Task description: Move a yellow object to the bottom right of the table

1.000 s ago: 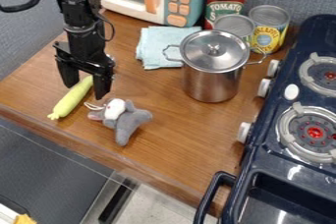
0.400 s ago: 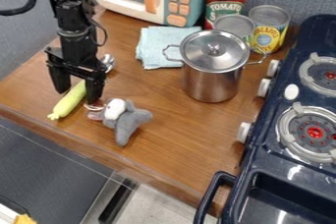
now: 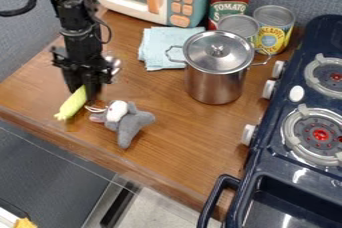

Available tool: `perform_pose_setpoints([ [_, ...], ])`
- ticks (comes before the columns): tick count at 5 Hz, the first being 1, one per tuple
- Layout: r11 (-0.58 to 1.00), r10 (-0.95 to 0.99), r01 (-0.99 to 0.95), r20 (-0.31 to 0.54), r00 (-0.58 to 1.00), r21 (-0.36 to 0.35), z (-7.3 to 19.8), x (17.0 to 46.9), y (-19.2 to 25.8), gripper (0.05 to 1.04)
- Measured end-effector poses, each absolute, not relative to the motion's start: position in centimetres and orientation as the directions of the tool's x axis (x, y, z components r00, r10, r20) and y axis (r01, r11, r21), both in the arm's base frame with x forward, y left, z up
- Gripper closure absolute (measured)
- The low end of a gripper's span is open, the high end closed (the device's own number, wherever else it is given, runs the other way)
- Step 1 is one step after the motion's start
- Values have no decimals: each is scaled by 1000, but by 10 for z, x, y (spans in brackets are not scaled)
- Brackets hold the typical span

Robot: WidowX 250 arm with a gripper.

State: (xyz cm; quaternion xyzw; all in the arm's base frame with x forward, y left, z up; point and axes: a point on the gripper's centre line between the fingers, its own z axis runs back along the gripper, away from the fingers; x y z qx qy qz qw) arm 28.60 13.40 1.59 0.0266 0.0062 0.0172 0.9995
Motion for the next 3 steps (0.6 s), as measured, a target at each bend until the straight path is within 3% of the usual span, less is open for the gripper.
perform_pose_setpoints([
  [2,999,17,-16,-46,999,40,19,284,127,728],
  [3,999,-3,3,11,1000,45,44,296,122,728],
])
